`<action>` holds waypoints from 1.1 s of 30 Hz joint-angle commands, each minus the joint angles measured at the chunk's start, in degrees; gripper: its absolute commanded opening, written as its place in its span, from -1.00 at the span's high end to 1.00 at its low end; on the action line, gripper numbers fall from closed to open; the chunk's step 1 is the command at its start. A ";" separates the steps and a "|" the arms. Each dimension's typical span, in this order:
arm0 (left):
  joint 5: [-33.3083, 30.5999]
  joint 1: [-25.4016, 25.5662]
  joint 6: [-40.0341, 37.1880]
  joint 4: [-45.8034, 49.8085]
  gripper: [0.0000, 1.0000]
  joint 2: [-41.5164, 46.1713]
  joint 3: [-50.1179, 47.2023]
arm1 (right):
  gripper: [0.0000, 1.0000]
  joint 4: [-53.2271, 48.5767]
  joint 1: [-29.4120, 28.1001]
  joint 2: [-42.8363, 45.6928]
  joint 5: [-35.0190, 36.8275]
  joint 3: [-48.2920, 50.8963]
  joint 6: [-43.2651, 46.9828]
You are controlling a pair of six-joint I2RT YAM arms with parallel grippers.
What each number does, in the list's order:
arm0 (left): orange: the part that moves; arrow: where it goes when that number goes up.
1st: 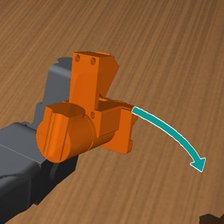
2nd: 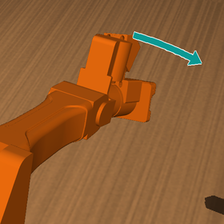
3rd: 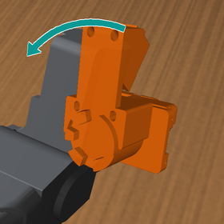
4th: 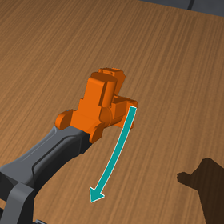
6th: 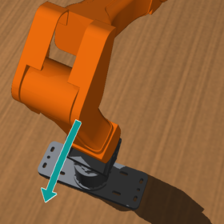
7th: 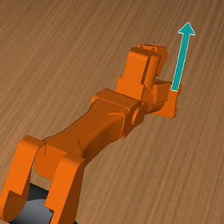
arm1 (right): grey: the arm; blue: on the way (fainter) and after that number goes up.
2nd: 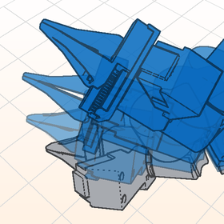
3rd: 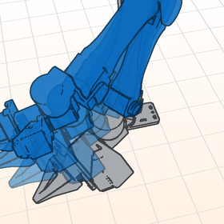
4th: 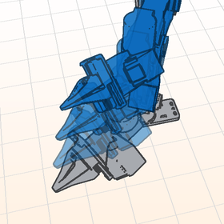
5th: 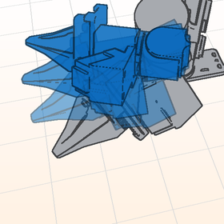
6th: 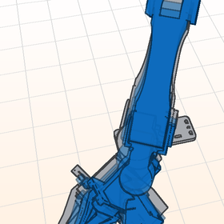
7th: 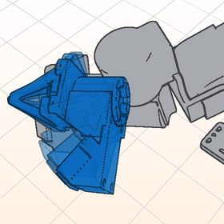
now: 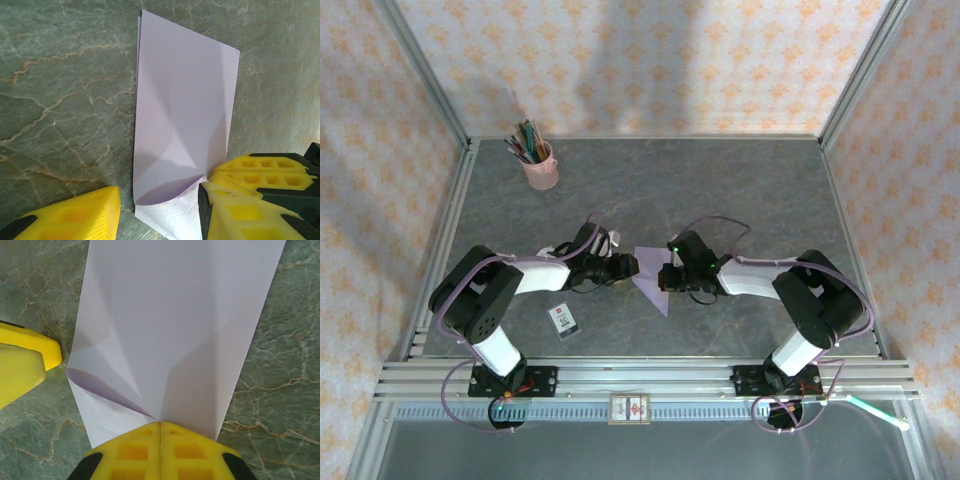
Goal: Fold a paper plane with a square sheet of paper (pick it up from the middle)
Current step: Fourth fold the wing at the center of the table.
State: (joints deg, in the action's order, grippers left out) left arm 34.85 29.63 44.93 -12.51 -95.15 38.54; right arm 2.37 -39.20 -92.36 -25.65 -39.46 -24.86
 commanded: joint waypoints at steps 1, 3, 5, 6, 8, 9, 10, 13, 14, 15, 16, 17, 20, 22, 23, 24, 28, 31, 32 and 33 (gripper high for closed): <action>1.44 0.56 -0.72 -2.12 0.09 -2.14 1.41 | 1.00 -2.20 0.00 -0.94 2.70 1.36 0.34; 2.76 0.56 -0.22 -3.17 0.09 -2.40 1.28 | 1.00 -2.02 0.01 -1.15 2.72 1.44 0.33; 3.12 0.59 -0.18 -3.22 0.10 -2.41 1.43 | 1.00 -1.85 0.01 -1.30 2.52 1.48 0.25; 3.04 0.63 -0.46 -2.79 0.11 -2.33 1.72 | 1.00 -1.78 0.05 -1.32 2.49 1.57 0.18; 2.36 0.65 -1.17 -1.15 0.14 -2.15 2.36 | 1.00 -1.76 0.09 -1.16 2.59 1.57 0.18; 1.64 0.65 -1.56 0.07 0.16 -1.99 2.81 | 1.00 -1.76 0.09 -1.16 2.54 1.67 0.18; 1.12 0.64 -1.91 1.04 0.19 -1.90 3.13 | 1.00 -1.76 0.09 -1.17 2.53 1.68 0.22; -1.30 0.70 -2.73 4.78 0.22 -1.92 4.41 | 1.00 -1.67 0.12 -1.04 2.54 1.93 0.21; -1.83 0.77 -2.95 5.73 0.22 -2.04 4.81 | 1.00 -1.67 0.10 -0.91 2.58 2.02 0.13; -2.19 0.79 -3.08 6.50 0.22 -2.22 5.24 | 1.00 -1.59 0.16 -0.81 2.68 2.06 0.13; -2.45 0.83 -3.17 7.15 0.23 -2.39 5.51 | 1.00 -1.58 0.22 -0.90 2.71 2.20 0.09; -2.66 0.90 -3.42 7.64 0.23 -2.41 5.83 | 1.00 -1.54 0.18 -0.81 2.69 2.24 0.13; -4.87 0.88 -3.78 9.65 0.23 -0.97 6.27 | 1.00 -1.18 0.18 -0.85 2.61 2.71 0.12; -6.66 0.98 -3.92 11.00 0.23 -0.15 6.41 | 1.00 -1.14 0.26 -1.05 2.43 2.68 0.11; -6.64 1.04 -3.97 11.55 0.23 -0.24 6.61 | 1.00 -1.06 0.26 -1.09 2.43 2.70 0.12; -6.40 1.18 -4.05 11.95 0.23 -0.57 6.81 | 1.00 -0.97 0.26 -1.16 2.36 2.66 0.11; -5.37 2.27 -4.08 12.04 0.24 -2.37 7.59 | 1.00 -0.87 0.27 -1.33 2.28 2.61 0.17; -4.45 2.69 -3.53 10.82 0.24 -3.16 7.60 | 1.00 -0.70 0.33 -1.16 2.29 2.85 0.11; -4.52 2.80 -3.44 10.75 0.24 -3.32 7.65 | 1.00 -0.62 0.33 -1.08 2.36 2.99 0.13; -4.42 2.89 -3.46 10.83 0.24 -3.52 7.68 | 1.00 -0.61 0.35 -1.00 2.42 3.17 0.11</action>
State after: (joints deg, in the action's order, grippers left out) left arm 30.57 32.21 41.91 -2.76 -97.23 44.82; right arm 4.21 -39.16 -92.31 -25.67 -38.48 -24.88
